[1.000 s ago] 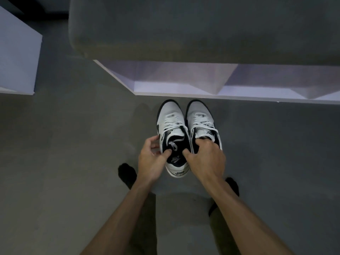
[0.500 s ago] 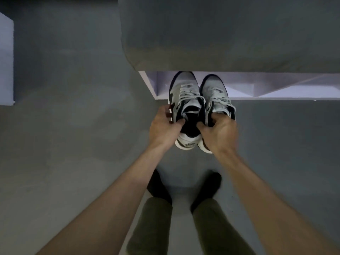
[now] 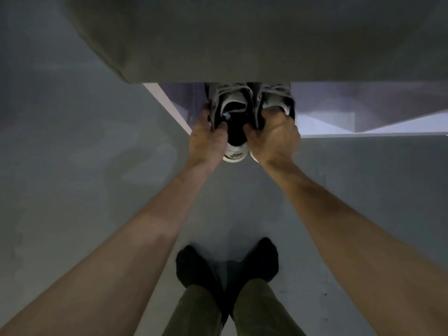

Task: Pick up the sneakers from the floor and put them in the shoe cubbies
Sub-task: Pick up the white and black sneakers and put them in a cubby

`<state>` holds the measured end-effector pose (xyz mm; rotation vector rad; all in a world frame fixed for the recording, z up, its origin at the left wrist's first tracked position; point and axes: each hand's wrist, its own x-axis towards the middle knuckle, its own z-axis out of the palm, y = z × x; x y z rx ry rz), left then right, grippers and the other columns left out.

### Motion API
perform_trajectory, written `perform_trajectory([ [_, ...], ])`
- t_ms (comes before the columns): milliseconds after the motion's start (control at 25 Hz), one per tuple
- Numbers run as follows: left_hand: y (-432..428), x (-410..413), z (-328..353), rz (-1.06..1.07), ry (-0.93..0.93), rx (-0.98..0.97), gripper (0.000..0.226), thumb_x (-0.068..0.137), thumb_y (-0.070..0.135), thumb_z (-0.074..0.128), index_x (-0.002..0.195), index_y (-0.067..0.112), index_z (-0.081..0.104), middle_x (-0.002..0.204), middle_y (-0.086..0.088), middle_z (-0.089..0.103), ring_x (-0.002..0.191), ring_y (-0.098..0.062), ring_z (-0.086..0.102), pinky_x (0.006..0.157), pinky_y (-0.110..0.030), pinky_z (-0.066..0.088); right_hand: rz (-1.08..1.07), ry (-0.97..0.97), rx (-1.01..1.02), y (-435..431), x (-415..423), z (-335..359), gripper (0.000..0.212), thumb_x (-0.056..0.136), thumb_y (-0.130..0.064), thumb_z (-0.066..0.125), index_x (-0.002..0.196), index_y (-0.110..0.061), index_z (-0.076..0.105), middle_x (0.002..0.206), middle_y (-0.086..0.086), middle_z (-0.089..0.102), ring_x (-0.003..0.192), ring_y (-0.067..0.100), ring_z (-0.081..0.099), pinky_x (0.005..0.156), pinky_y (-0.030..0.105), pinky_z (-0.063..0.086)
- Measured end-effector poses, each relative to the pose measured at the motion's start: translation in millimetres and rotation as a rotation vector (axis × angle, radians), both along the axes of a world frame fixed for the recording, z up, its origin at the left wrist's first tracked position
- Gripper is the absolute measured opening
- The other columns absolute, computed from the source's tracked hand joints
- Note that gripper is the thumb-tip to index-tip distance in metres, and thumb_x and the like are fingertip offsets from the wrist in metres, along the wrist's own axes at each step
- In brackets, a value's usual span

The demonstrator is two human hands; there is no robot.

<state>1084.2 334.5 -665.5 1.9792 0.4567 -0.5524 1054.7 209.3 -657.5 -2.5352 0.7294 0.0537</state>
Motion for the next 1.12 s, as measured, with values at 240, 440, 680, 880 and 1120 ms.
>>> perform_trajectory([
  [240, 12.9, 18.4, -4.0, -0.083, -0.004, 0.041, 0.073, 0.079, 0.023, 0.049, 0.151, 0.022, 0.037, 0.139, -0.013, 0.059, 0.126, -0.032, 0.056, 0.108, -0.043, 0.046, 0.0, -0.083, 0.0, 27.9, 44.7, -46.8, 0.03, 0.082, -0.038, 0.063, 0.095, -0.012, 0.07, 0.102, 0.01, 0.073, 0.094, 0.036, 0.067, 0.067, 0.034, 0.042],
  [440, 14.9, 21.6, -25.1, -0.17, 0.056, 0.06, 0.069, 0.09, 0.01, 0.05, 0.155, 0.022, 0.031, 0.141, -0.016, 0.054, 0.126, -0.032, 0.052, 0.097, -0.03, 0.044, -0.015, -0.084, 0.03, 33.0, 56.7, -72.8, 0.027, 0.083, -0.032, 0.065, 0.096, -0.009, 0.07, 0.103, 0.012, 0.072, 0.094, 0.036, 0.066, 0.069, 0.035, 0.046],
  [680, 19.4, 22.2, -31.7, -0.202, 0.09, -0.001, 0.069, 0.084, 0.012, 0.048, 0.15, 0.029, 0.042, 0.138, -0.006, 0.058, 0.114, -0.023, 0.056, 0.085, -0.021, 0.037, -0.046, -0.018, 0.077, 30.3, 57.7, -76.3, 0.033, 0.083, -0.042, 0.068, 0.097, -0.012, 0.069, 0.099, 0.009, 0.073, 0.092, 0.033, 0.068, 0.066, 0.029, 0.04],
  [880, 20.7, 12.8, -13.1, -0.156, 0.068, -0.007, 0.073, 0.077, 0.018, 0.051, 0.15, 0.023, 0.044, 0.144, -0.004, 0.056, 0.13, -0.022, 0.054, 0.097, -0.019, 0.041, 0.046, 0.059, 0.146, 30.3, 40.0, -56.3, 0.053, 0.088, -0.045, 0.062, 0.128, -0.011, 0.06, 0.119, 0.012, 0.07, 0.111, 0.033, 0.065, 0.08, 0.035, 0.05],
  [1120, 34.1, -52.4, 57.3, -0.05, 0.187, -0.06, 0.052, 0.093, 0.018, 0.058, 0.143, 0.025, 0.048, 0.098, 0.02, 0.055, 0.071, 0.021, 0.057, 0.071, -0.008, 0.046, -0.299, -0.048, 0.693, 43.5, -44.6, 15.8, 0.06, 0.079, -0.048, 0.069, 0.13, -0.019, 0.059, 0.083, -0.01, 0.071, 0.082, 0.009, 0.068, 0.086, 0.034, 0.058],
])
